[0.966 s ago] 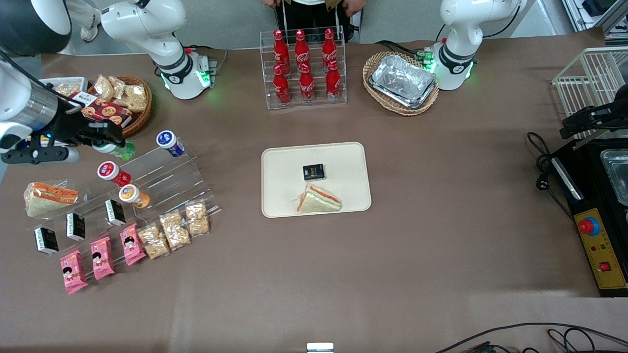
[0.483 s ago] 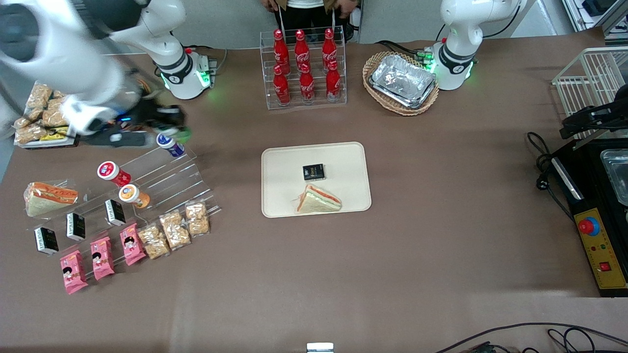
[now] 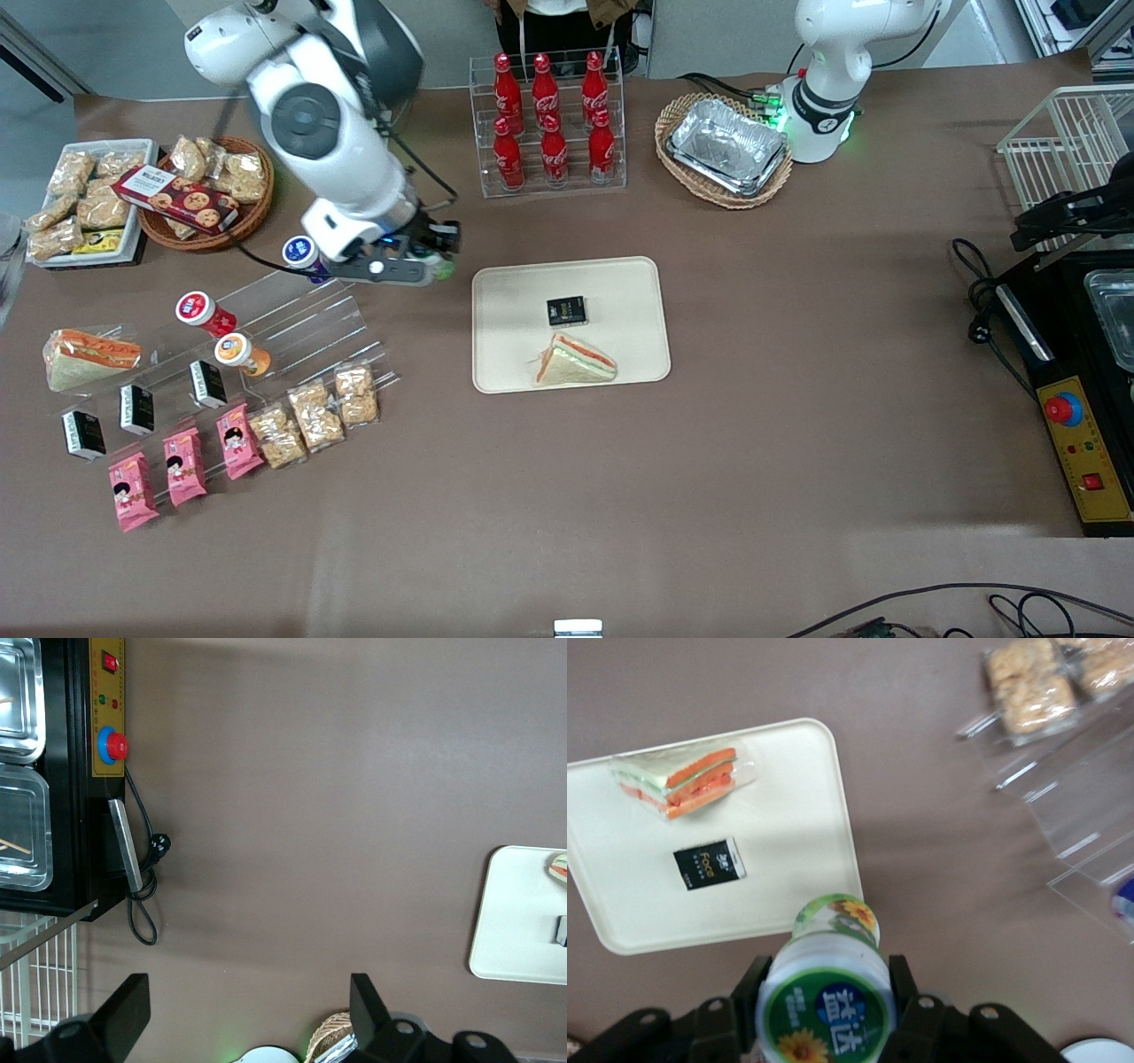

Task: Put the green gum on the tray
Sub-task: 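Carry the green-labelled bottle with the right gripper over the cream tray, then lower the bottle onto the tray beside the black box and open the gripper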

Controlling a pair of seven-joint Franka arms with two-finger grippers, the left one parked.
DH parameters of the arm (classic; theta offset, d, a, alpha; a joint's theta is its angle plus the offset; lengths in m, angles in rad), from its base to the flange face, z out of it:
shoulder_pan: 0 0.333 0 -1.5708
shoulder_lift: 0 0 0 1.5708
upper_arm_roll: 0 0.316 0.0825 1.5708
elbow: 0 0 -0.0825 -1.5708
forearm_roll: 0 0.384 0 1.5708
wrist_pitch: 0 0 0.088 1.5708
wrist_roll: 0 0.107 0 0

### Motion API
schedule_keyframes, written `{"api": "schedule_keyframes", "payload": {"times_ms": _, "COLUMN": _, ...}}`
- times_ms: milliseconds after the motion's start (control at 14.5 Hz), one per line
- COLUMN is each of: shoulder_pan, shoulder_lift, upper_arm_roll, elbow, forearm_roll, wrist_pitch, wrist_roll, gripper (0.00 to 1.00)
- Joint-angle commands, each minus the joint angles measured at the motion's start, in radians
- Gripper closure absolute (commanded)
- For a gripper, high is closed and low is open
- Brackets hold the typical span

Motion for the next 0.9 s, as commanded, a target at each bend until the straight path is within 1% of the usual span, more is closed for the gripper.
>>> {"api": "schedule_keyframes", "payload": {"times_ms": 0, "shoulder_pan": 0.063, "shoulder_lift": -0.025, "upper_arm_roll": -0.011, "elbow": -0.189, "forearm_roll": 0.016, "wrist_pitch": 0.222, "wrist_roll": 0.048, "gripper": 0.71}}
{"api": "schedule_keyframes", "payload": {"times_ms": 138, "shoulder_pan": 0.094, "shoulder_lift": -0.014, "upper_arm_roll": -0.011, "elbow": -0.296, "forearm_roll": 0.015, "wrist_pitch": 0.375, "wrist_roll": 0.069, "gripper": 0.71}}
{"api": "schedule_keyframes", "payload": {"times_ms": 276, "shoulder_pan": 0.119, "shoulder_lift": 0.033, "upper_arm_roll": -0.011, "elbow": -0.353, "forearm_roll": 0.015, "wrist_pitch": 0.496, "wrist_roll": 0.071, "gripper": 0.71}}
{"api": "schedule_keyframes", "payload": {"times_ms": 621, "shoulder_pan": 0.145, "shoulder_lift": 0.185, "upper_arm_roll": -0.01, "elbow": -0.357, "forearm_roll": 0.015, "wrist_pitch": 0.668, "wrist_roll": 0.083, "gripper": 0.71}}
{"api": "schedule_keyframes", "payload": {"times_ms": 828, "shoulder_pan": 0.181, "shoulder_lift": 0.25, "upper_arm_roll": -0.011, "elbow": -0.354, "forearm_roll": 0.015, "wrist_pitch": 0.754, "wrist_roll": 0.134, "gripper": 0.71}}
